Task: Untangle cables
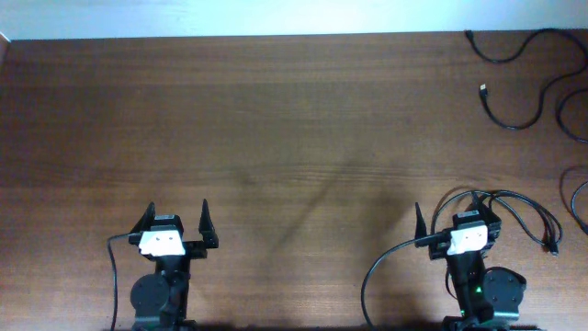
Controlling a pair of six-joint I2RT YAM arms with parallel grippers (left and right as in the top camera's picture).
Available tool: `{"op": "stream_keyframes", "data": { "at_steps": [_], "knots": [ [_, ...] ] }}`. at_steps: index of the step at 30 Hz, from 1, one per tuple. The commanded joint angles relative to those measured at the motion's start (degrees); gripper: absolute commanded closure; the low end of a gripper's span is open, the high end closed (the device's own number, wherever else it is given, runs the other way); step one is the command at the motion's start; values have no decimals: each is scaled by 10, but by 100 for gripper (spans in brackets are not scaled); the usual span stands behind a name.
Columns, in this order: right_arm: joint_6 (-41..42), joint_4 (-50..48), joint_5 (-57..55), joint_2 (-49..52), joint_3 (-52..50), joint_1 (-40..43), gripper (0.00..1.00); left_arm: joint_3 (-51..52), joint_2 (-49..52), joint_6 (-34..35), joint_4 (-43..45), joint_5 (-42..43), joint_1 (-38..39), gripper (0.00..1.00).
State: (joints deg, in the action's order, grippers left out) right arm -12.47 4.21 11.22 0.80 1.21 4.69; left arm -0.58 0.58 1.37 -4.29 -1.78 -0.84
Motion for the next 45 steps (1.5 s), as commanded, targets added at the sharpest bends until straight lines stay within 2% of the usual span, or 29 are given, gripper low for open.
{"op": "stream_keyframes", "data": {
  "at_steps": [1,7,17,45],
  "knots": [
    [56,0,-49,-6,-7,2,1,1,-3,2,-3,-8,-5,1],
    [175,8,-118,-6,-7,2,1,1,-3,2,-3,-8,-5,1],
    [192,9,-121,-6,-7,2,1,1,-3,2,-3,-8,-5,1],
    [170,9,-119,-6,-7,2,1,1,-3,2,-3,-8,-5,1]
  ]
}}
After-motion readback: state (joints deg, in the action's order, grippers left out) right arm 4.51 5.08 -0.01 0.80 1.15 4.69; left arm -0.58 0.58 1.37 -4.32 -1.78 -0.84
